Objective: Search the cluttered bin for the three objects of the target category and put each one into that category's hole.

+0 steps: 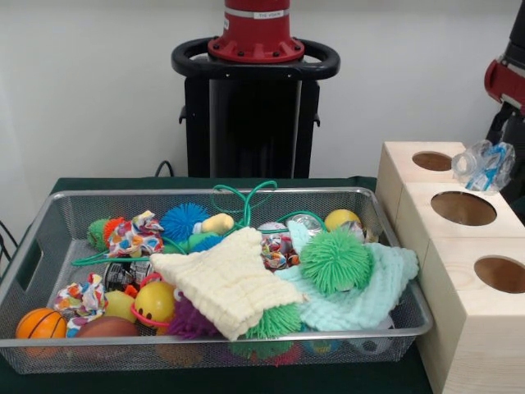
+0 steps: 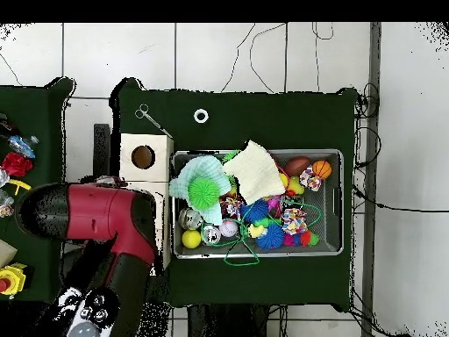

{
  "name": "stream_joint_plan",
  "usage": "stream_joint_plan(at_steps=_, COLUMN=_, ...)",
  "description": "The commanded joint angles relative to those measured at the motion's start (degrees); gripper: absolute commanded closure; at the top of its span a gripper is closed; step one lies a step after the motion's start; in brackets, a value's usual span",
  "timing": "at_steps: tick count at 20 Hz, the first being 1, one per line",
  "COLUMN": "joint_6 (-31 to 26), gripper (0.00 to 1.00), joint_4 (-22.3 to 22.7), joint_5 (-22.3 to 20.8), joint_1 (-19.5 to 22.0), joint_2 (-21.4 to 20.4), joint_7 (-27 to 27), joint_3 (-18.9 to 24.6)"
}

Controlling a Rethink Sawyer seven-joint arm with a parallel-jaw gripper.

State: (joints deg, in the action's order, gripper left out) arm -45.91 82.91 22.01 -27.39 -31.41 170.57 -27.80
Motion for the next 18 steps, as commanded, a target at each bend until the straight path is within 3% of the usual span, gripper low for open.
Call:
stream_joint_plan(at_steps=1, joint_6=6.8, gripper=0.00, joint_4=10.9, joint_5=-0.7, joint_1=1.7, joint_2=1.3, joint_7=5.8, joint_3=4.1)
stream_joint_plan(at_steps=8, joint_6=11.6, gripper=0.00, joint_4=15.0, joint_5=-1.1, joint_1=2.3, joint_2=0.8, joint_7=3.6, joint_3=5.6)
stream_joint_plan(at_steps=18, joint_6=11.4, gripper=0.00, joint_4=13.5, joint_5=0.5, joint_1=1.7, joint_2=1.4, joint_7=5.6, joint_3=6.0)
